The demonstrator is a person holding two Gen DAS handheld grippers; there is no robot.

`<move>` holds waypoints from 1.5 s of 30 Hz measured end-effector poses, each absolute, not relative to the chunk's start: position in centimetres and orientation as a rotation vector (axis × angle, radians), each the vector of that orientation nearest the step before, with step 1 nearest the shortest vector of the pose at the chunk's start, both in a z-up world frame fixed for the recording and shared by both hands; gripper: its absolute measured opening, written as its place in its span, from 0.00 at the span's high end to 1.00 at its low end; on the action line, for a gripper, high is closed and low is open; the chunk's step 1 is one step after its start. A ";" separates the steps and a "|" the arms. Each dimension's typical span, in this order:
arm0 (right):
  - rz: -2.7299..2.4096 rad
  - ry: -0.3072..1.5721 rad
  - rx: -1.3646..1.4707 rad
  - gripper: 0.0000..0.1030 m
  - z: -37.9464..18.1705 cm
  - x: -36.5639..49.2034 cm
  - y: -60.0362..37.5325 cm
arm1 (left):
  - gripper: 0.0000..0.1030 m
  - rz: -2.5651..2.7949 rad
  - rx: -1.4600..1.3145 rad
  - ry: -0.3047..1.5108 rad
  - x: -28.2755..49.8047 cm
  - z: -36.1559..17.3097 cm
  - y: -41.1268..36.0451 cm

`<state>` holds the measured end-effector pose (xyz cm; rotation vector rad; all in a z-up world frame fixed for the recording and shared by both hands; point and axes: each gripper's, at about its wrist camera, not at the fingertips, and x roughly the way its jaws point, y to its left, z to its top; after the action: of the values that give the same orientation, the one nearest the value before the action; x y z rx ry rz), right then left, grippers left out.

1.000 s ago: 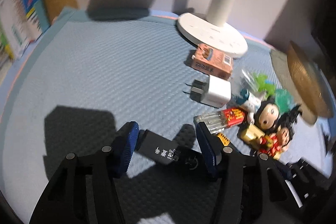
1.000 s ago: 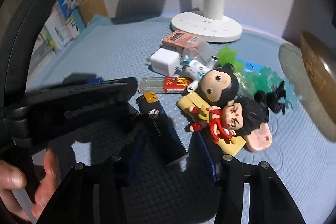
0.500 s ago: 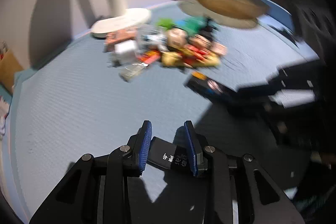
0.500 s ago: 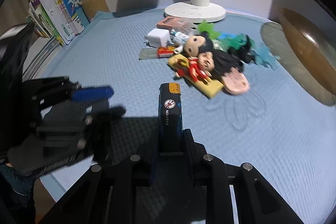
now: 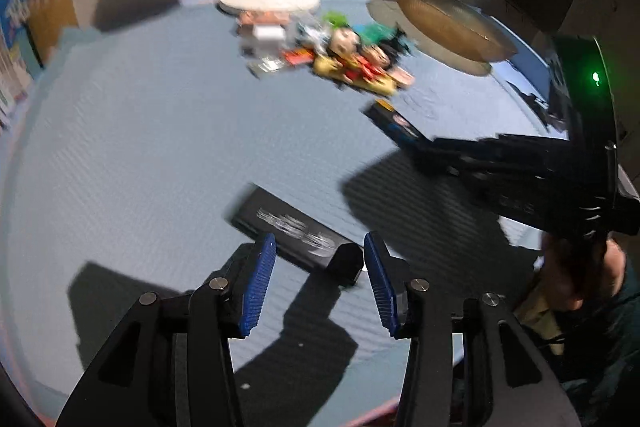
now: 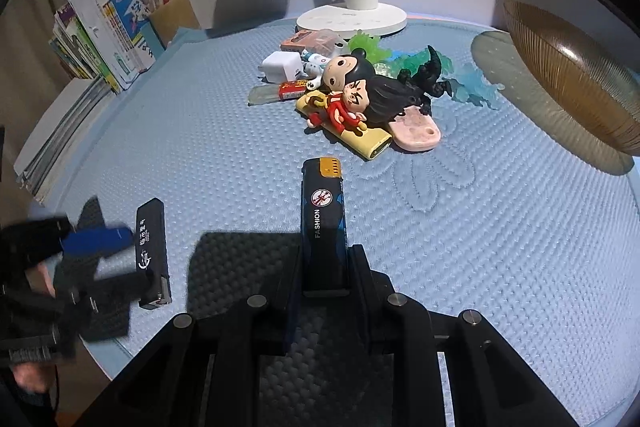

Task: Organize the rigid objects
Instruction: 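Lift the black USB stick with the left gripper while the right lifts the blue lighter, then carry both items over the amber bowl and open both grippers to drop them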

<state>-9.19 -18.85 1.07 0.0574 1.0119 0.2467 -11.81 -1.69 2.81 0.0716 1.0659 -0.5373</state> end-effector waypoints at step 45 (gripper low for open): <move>-0.190 0.874 0.264 0.78 10.5 -3.8 -41.3 | 0.79 -0.794 0.160 0.696 0.1 15.2 -24.4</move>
<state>-3.78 -41.28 10.51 0.2642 0.8745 -0.1897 0.14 -24.44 15.17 0.1605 0.6955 -0.7939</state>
